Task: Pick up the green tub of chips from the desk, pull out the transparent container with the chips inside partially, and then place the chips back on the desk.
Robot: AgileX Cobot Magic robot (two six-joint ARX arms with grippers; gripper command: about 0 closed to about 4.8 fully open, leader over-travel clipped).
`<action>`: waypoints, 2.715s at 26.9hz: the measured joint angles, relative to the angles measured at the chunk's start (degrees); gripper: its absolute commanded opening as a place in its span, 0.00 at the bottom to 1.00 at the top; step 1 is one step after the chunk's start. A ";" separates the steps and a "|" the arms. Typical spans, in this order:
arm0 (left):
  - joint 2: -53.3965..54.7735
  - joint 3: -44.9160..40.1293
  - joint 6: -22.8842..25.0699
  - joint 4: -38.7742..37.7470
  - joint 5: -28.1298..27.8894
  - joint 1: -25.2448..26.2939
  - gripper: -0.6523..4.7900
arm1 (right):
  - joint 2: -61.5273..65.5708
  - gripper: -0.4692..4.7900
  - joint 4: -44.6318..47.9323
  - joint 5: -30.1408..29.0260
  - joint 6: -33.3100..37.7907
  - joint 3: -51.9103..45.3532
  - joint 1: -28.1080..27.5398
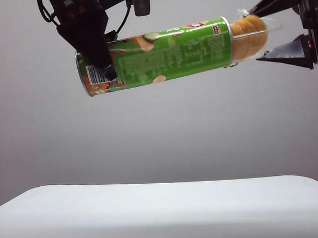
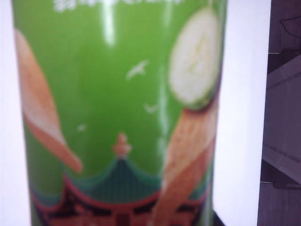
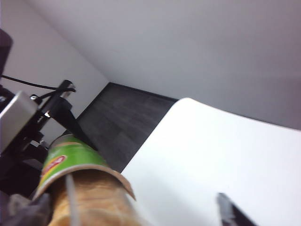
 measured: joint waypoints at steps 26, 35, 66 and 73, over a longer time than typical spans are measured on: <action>6.60 -10.60 -0.07 6.03 4.42 15.98 0.45 | -11.96 1.00 -33.03 22.60 -34.93 -0.02 9.57; 15.82 -11.26 -4.72 8.87 6.34 14.82 0.46 | -12.90 1.00 -34.42 33.57 -35.12 0.00 17.70; 21.05 -22.14 -13.03 25.09 -2.51 11.85 1.00 | -11.52 1.00 -35.43 33.57 -34.67 -0.02 17.70; 15.74 -22.25 -16.48 25.27 -4.13 11.91 1.00 | -10.14 1.00 -35.41 33.05 -34.64 -0.04 17.70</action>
